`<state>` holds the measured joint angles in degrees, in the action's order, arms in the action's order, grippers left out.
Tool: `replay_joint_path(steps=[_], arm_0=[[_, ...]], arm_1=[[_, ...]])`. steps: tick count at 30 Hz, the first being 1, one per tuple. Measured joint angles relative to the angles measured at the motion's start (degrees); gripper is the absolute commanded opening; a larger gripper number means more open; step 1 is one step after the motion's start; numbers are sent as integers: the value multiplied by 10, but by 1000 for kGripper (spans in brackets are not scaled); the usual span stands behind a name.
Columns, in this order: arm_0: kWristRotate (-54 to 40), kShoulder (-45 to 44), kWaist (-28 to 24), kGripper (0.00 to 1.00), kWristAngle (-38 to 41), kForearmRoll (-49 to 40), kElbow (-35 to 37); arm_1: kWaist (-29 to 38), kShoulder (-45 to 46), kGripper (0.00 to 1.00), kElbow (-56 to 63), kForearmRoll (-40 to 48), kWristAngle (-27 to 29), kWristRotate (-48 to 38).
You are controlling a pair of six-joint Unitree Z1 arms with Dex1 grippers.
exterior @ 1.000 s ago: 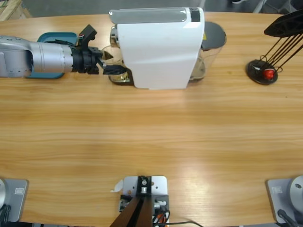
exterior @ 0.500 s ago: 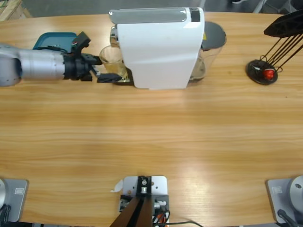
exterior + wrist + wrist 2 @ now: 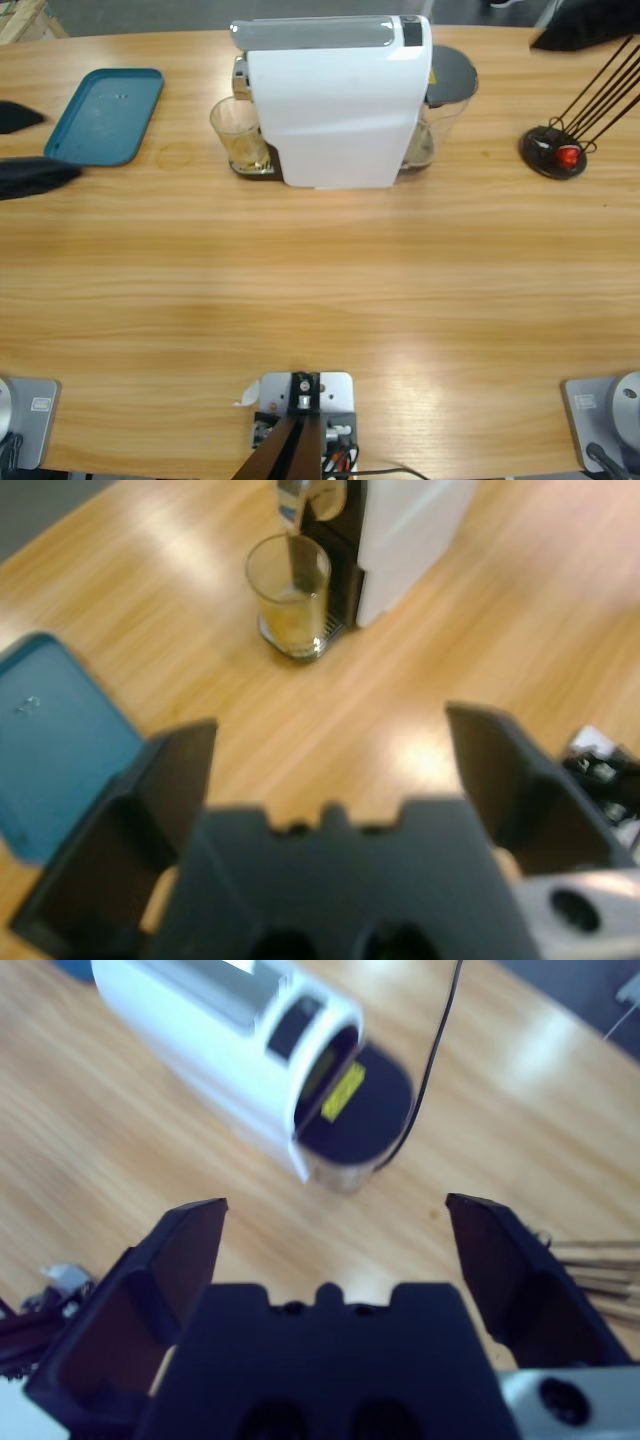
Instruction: Pour coffee
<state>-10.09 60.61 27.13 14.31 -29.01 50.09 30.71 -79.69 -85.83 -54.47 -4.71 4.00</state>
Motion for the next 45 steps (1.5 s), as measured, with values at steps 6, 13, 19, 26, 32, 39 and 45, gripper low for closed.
replay_joint_path(steps=[6, 13, 19, 26, 32, 39, 45], arm_0=[[0, -42, 7, 987, -36, -157, 60], [1, -49, 13, 989, -62, -169, 60], [13, -38, 13, 977, -63, -169, 60], [30, -30, 5, 890, -79, -93, 20], [37, -76, 3, 890, -79, 6, -58], [36, -77, 24, 895, -79, 15, -63], [35, -76, 26, 895, -79, 16, -63]], arm_1=[[-34, -114, 499, -187, -122, -6, 23], [-49, -221, 0, -332, -209, -11, 47], [-50, -284, 0, -394, -235, -32, 61], [-49, -324, 0, -427, -244, -45, 82], [-42, -346, 0, -439, -244, -61, 87], [-4, -364, 0, -459, -246, -61, 87], [5, -366, 0, -459, -253, -61, 87]])
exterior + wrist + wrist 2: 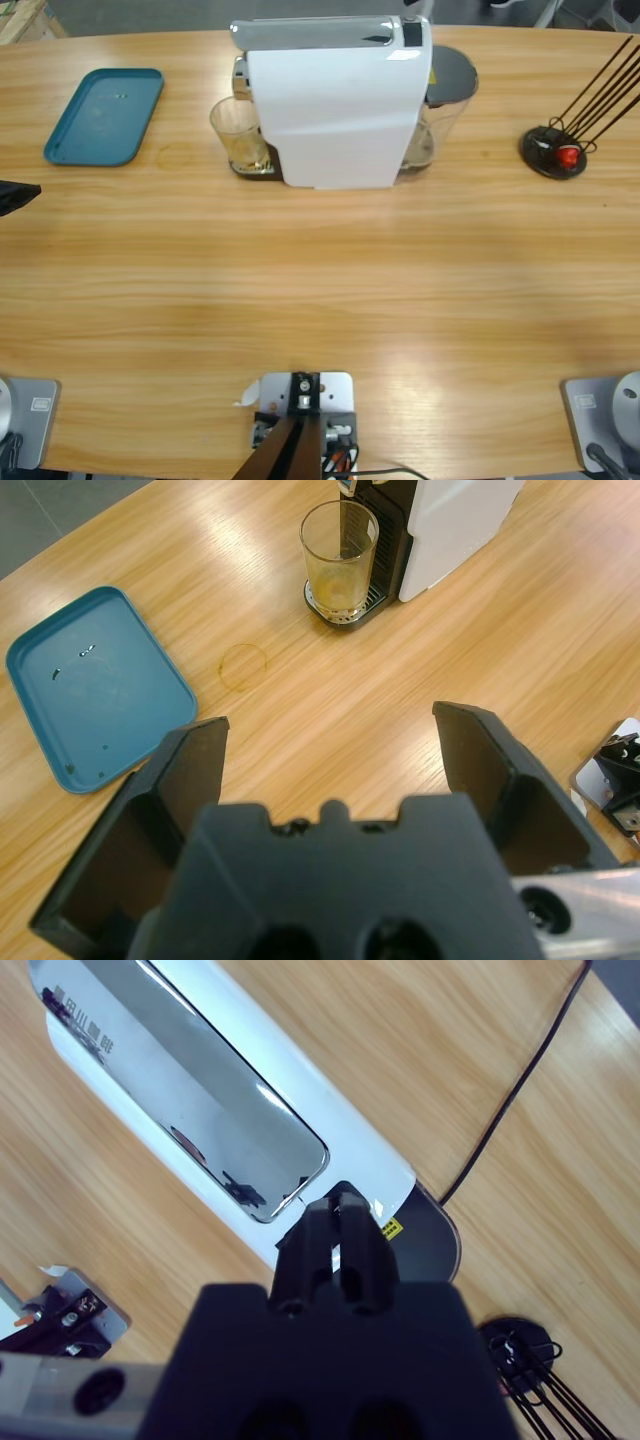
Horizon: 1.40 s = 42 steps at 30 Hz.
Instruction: Pour coffee
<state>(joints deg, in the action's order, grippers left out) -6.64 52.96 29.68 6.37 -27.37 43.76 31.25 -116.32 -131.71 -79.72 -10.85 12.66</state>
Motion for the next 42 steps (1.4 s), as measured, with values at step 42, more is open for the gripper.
replay_joint_path(steps=[42], arm_0=[[-2, 15, 2, 895, 0, 2, 0]], arm_1=[[-2, -15, 0, -12, -11, 0, 0]])
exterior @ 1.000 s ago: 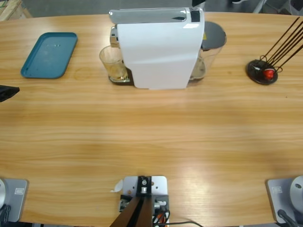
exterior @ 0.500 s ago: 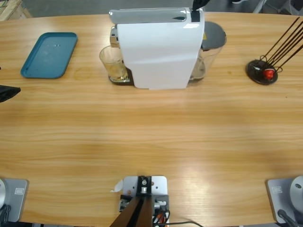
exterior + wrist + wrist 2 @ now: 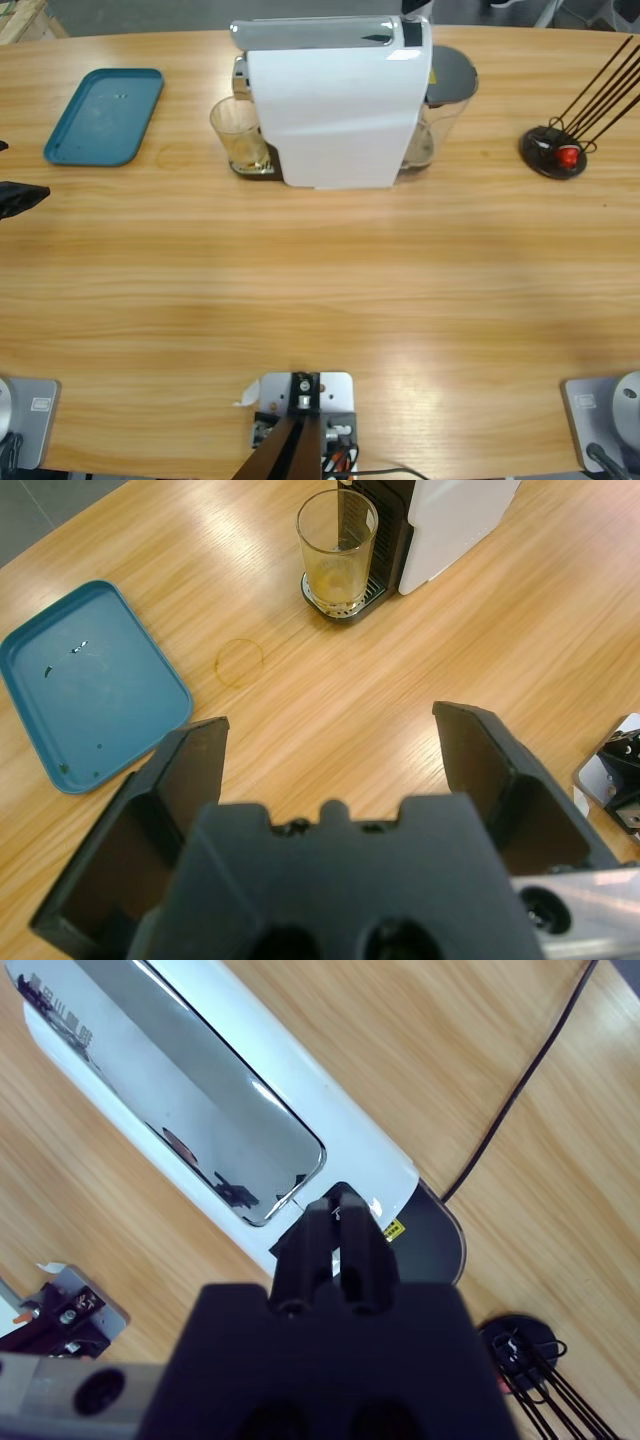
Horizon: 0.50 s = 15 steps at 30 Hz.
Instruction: Pour coffee
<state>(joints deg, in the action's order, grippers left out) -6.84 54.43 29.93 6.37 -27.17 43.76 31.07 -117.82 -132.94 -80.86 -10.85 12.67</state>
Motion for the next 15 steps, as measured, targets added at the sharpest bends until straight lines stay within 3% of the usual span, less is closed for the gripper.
replay_joint_path(steps=[15], arm_0=[[0, 7, 1, 895, 0, 4, 0]], arm_1=[[-9, 0, 0, 0, -1, 0, 0]])
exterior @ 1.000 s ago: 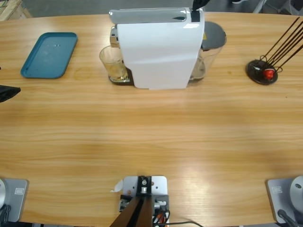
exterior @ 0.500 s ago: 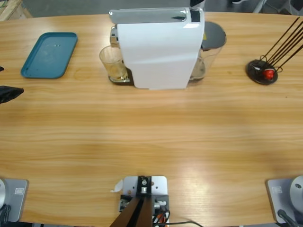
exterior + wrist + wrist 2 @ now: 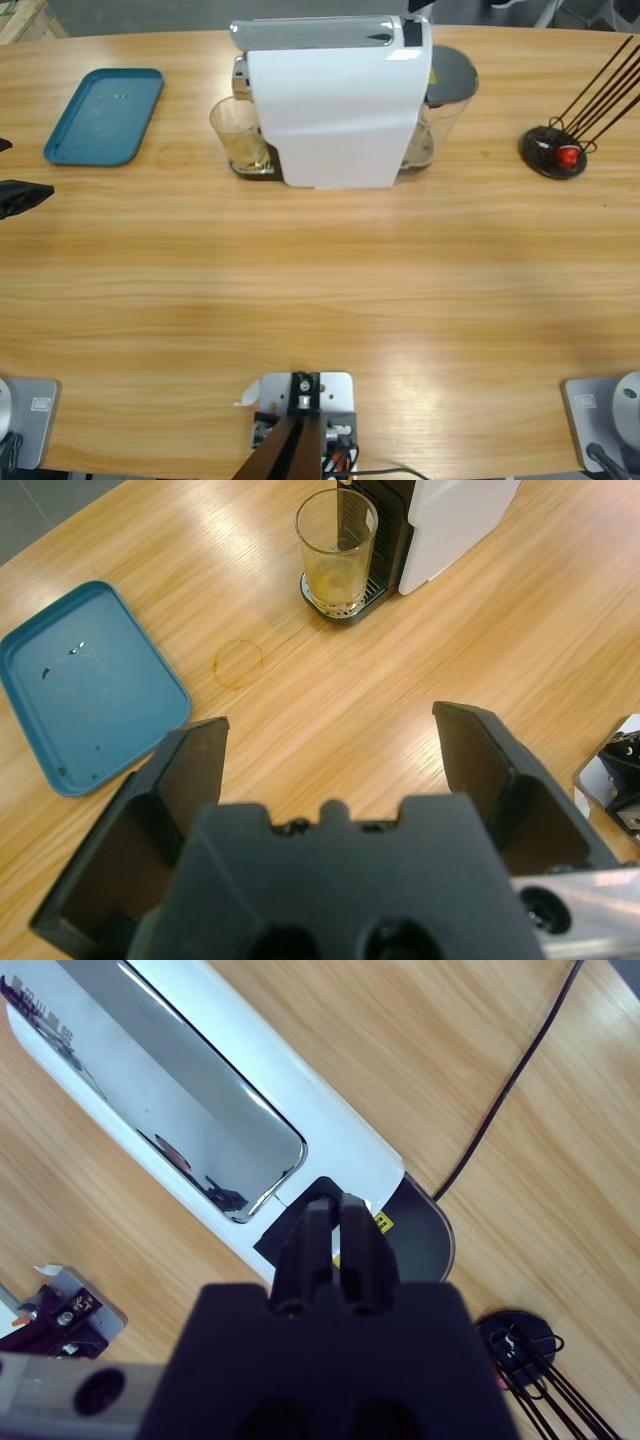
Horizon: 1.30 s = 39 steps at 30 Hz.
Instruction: Pour coffee
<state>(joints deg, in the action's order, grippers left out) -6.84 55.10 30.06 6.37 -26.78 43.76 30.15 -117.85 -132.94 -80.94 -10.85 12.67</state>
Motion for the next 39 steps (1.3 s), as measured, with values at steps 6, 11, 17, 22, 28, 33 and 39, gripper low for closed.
replay_joint_path(steps=[6, 11, 17, 22, 28, 33, 39], arm_0=[[0, 0, 0, 899, 0, 0, 0], [0, 0, 0, 899, 0, 0, 0], [0, 0, 0, 899, 0, 0, 0], [0, 0, 0, 899, 0, 0, 0], [0, 0, 0, 898, 0, 0, 0], [0, 3, 2, 899, 0, 0, 0], [0, 7, 5, 899, 0, 0, 0]], arm_1=[[0, -4, 0, 3, 0, 0, 0], [0, -4, 0, 5, 0, 0, 0], [-1, -4, 0, 10, 0, 0, 0], [-1, -3, 0, 12, 1, 0, 0], [-2, -1, 803, 16, 5, -2, 0], [-2, 1, 899, -28, -7, 29, 0], [-2, 12, 895, -75, -34, 58, 0]])
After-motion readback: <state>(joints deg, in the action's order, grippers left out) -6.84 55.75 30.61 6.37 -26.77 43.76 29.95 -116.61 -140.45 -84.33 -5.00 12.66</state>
